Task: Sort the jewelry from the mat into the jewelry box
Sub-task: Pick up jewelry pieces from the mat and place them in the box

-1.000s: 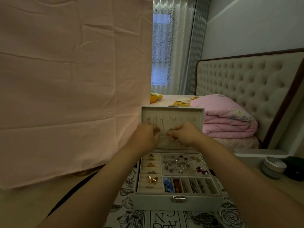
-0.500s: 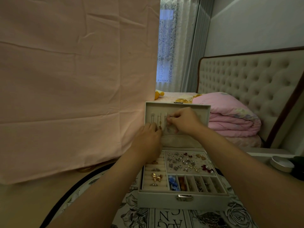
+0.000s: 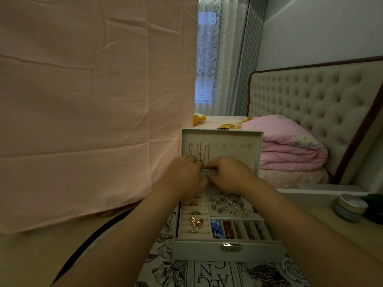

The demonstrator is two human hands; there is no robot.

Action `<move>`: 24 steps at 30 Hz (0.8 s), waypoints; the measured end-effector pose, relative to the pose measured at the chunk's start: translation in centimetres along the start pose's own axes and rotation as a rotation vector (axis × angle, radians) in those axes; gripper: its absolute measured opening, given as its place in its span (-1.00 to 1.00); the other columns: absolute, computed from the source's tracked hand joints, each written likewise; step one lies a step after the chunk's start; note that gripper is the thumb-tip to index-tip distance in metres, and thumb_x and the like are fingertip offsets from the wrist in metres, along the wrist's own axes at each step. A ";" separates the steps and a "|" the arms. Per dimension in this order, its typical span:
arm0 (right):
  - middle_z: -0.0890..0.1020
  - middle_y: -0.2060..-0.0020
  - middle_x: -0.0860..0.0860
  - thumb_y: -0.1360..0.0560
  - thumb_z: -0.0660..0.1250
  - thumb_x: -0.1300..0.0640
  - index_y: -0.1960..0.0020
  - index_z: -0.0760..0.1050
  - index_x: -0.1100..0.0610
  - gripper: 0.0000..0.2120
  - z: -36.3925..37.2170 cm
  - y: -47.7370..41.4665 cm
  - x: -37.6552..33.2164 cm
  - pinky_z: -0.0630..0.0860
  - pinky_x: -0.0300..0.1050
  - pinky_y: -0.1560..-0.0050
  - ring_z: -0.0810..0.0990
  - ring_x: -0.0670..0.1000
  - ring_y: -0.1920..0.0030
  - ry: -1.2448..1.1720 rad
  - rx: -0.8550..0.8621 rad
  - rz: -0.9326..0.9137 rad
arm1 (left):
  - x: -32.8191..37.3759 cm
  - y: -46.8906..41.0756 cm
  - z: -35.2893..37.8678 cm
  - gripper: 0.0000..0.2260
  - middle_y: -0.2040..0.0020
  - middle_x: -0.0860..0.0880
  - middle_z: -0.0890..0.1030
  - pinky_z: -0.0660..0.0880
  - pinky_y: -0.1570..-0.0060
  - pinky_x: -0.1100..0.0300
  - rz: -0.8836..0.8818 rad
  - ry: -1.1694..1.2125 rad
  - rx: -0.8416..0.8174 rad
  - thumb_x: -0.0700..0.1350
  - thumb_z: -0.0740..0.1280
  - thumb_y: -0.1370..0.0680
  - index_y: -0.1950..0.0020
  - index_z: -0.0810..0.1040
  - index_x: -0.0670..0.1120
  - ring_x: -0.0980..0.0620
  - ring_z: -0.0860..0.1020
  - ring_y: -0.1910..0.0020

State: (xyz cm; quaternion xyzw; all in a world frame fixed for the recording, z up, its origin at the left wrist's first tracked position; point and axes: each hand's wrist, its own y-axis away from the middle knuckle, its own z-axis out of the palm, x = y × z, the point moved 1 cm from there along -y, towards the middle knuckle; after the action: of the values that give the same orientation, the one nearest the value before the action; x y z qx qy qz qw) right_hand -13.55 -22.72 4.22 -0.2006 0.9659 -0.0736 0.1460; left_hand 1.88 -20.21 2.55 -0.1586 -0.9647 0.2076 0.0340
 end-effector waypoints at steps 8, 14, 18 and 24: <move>0.59 -0.21 -0.09 -0.55 0.35 0.01 -0.36 0.52 -0.09 -0.63 -2.5 4.6 0.1 0.54 -0.01 -0.15 0.56 -0.03 -0.16 -0.182 0.080 0.028 | 2.4 2.8 -2.6 -0.57 -0.34 0.04 0.49 0.43 -0.23 0.06 -0.003 0.244 0.053 0.19 0.19 -0.61 -0.44 0.39 0.08 0.04 0.42 -0.30; 0.64 0.08 -0.18 -0.53 0.38 0.00 -0.14 0.64 -0.15 -0.80 -4.2 12.1 0.3 0.59 -0.10 -0.03 0.60 -0.18 0.08 -0.277 0.075 -0.014 | 6.2 7.7 -4.7 -0.81 0.01 0.16 0.55 0.56 0.05 0.10 -0.025 0.468 0.072 0.09 0.28 -0.58 -0.17 0.52 0.11 0.20 0.50 0.09; 0.66 0.19 -0.13 -0.51 0.43 0.01 0.03 0.68 -0.16 -0.91 -3.8 17.3 0.8 0.56 -0.21 0.09 0.62 -0.18 0.16 -0.336 -0.057 -0.014 | 9.2 11.5 -4.6 -0.94 0.12 0.17 0.58 0.55 0.12 0.13 -0.047 0.520 0.008 0.06 0.28 -0.59 -0.04 0.52 0.15 0.21 0.52 0.17; 0.70 0.14 -0.16 -0.48 0.47 0.06 0.00 0.71 -0.12 -0.87 -0.9 22.0 2.0 0.60 -0.17 -0.01 0.63 -0.18 0.13 -0.256 -0.226 0.034 | 12.4 15.8 -1.7 -0.87 0.02 0.13 0.62 0.55 0.04 0.14 -0.027 0.475 -0.196 0.04 0.32 -0.57 -0.08 0.60 0.10 0.12 0.55 0.10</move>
State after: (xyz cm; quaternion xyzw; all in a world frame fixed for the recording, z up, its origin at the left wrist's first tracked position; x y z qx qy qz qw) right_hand -23.67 -3.46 0.10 -0.2072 0.9448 0.0640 0.2456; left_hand -5.04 -1.97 -2.42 -0.1925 -0.9472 0.0693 0.2469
